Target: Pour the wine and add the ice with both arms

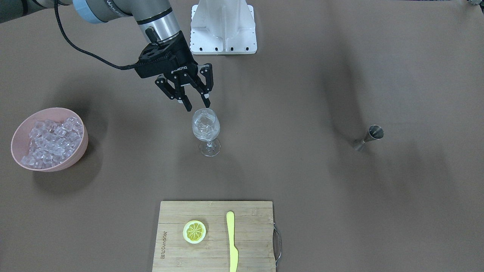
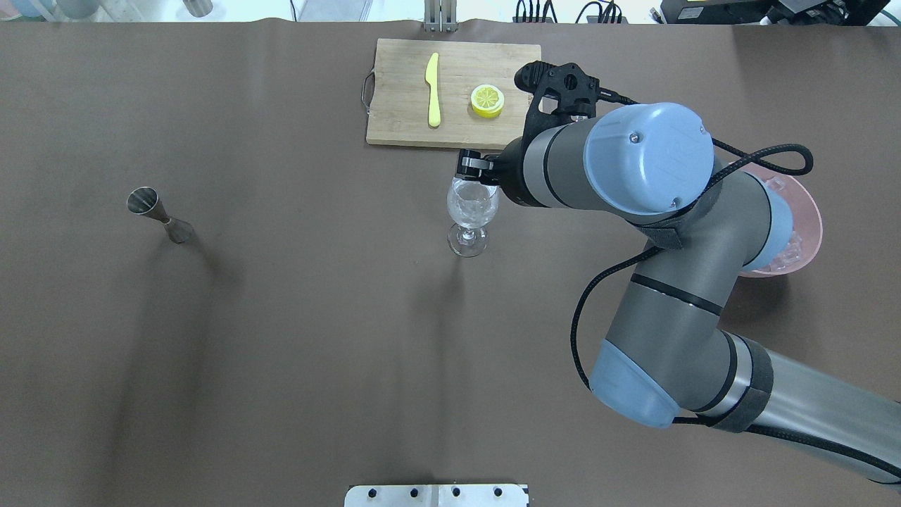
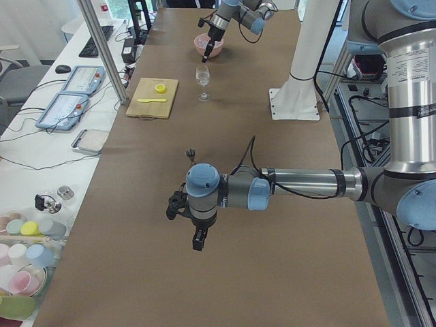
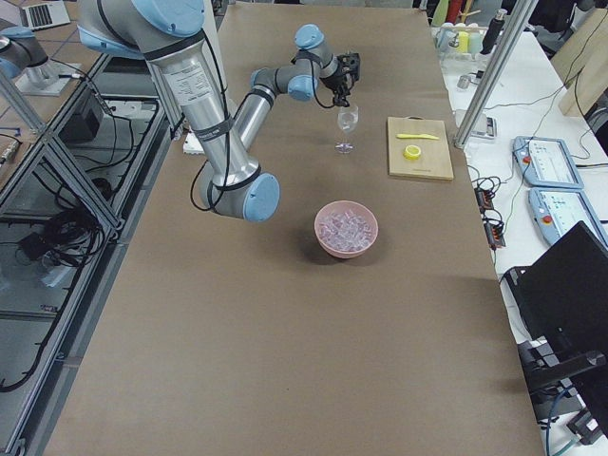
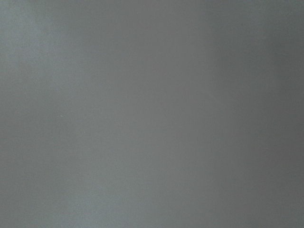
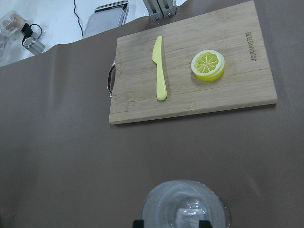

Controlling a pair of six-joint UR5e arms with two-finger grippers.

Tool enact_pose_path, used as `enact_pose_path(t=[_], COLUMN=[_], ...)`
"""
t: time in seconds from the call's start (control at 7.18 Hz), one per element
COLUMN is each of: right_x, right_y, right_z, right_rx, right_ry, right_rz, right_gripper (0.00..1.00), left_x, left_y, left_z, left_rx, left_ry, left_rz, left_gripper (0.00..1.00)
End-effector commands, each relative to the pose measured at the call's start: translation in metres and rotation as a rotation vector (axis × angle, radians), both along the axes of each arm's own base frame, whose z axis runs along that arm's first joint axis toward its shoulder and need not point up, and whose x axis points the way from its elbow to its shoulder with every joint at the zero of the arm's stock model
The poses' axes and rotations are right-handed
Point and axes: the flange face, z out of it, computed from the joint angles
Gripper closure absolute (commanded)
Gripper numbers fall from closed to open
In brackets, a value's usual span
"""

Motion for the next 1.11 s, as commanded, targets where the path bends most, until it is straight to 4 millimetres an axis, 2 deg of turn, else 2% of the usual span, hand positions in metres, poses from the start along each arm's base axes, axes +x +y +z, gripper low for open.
enact_pose_path(t=[0.0, 0.42, 0.56, 0.7, 0.84, 0.98], right_x=[0.000, 0.012, 0.031, 0.069, 0.115, 0.162], right_y=[0.000, -0.010, -0.027, -0.055, -0.082, -0.101], right_z=[0.000, 0.001, 0.009, 0.024, 0.048, 0.087], right_rx=[0.023, 0.011, 0.005, -0.020, -0.053, -0.051], right_ry=[0.014, 0.044, 0.102, 0.154, 0.195, 0.244], right_rz=[-0.013, -0.006, -0.029, -0.073, -0.132, -0.179], right_gripper=[0.01, 0.00, 0.00, 0.00, 0.00, 0.00], left_x=[0.000, 0.000, 0.000, 0.000, 0.000, 0.001], left_y=[0.000, 0.001, 0.000, 0.000, 0.001, 0.002], left_z=[0.000, 0.000, -0.001, -0.001, 0.000, -0.001], left_rx=[0.000, -0.002, -0.003, -0.010, -0.013, -0.017], left_ry=[0.001, 0.002, 0.002, 0.002, 0.002, 0.017], left_rz=[0.000, 0.000, -0.001, -0.002, -0.002, -0.004], left_gripper=[0.01, 0.01, 0.01, 0.01, 0.01, 0.01])
